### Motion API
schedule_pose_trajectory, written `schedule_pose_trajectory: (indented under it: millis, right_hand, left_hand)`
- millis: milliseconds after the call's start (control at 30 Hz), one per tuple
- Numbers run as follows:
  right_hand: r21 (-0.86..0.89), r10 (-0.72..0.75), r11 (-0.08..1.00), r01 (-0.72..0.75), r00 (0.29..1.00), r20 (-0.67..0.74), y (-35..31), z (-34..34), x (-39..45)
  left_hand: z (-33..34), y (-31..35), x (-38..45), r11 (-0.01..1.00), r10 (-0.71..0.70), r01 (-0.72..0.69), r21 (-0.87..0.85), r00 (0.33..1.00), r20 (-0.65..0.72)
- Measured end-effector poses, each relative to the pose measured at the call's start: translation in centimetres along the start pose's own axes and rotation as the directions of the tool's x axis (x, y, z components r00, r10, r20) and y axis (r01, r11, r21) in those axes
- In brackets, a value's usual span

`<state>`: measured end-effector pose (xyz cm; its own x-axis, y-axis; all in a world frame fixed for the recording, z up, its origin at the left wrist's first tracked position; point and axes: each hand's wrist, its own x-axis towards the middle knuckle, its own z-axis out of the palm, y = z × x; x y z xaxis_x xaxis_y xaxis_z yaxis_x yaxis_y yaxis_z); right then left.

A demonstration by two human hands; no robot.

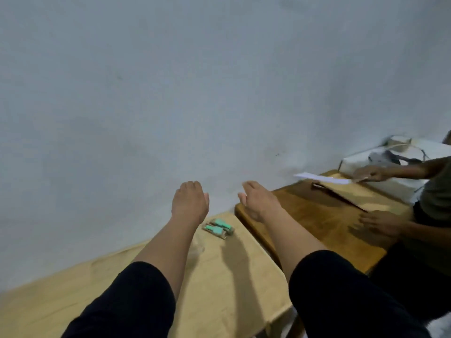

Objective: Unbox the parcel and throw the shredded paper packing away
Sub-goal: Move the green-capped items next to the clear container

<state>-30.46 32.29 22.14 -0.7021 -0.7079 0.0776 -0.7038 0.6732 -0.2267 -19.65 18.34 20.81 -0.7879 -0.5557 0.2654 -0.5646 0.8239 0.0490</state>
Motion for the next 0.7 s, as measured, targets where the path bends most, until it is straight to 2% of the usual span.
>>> schedule_pose_trajectory:
  millis: [333,500,700]
  right_hand:
    - [-0.008,-0.113,0.993,0.117,0.968,0.224,-3.4,8.9,5.7]
    - [-0.001,-0.192,0.978,0.207,0.908,0.373,-1.8,13.3,9.2]
    - [0.084,-0.193,0.981,0.173,0.880,0.434,1.5,19.1,13.8]
  left_hand:
    - [7.4,-6.8,-0.1,0.977,-0.194,0.206,-0.063,0.968,0.157]
    - [12.9,-7.3,0.0,0.919,-0.319,0.365,-0.149,0.911,0.261]
    - [19.1,-7.2,0.8,0.831,-0.423,0.517,-0.204,0.827,0.370]
